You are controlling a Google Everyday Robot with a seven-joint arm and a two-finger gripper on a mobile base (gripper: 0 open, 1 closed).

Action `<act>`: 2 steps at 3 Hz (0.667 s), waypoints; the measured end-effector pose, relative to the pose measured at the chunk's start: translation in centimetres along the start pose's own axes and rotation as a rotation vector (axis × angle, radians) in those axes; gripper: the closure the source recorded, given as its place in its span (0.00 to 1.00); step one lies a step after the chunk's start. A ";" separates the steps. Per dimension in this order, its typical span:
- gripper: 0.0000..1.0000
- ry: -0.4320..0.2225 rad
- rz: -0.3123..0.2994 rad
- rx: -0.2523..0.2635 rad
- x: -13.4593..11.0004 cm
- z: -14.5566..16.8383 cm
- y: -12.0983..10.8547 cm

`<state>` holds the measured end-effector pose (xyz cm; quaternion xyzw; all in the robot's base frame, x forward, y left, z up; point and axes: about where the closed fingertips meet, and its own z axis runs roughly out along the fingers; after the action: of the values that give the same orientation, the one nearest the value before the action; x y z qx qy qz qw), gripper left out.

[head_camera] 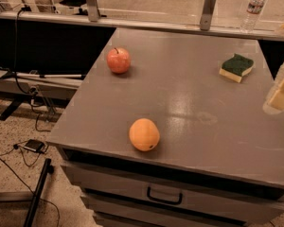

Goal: Pick sponge

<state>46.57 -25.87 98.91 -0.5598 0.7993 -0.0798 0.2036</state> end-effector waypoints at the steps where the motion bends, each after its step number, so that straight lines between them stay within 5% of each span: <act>1: 0.00 -0.032 0.070 0.084 1.9 0.7 -4.6; 2: 0.00 -0.104 0.144 0.126 3.3 2.1 -9.4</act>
Offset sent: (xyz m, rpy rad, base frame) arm 0.1403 -0.1015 0.0136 0.2446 -0.2171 -0.1870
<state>54.55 -32.15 99.60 -0.4904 0.8191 -0.0859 0.2848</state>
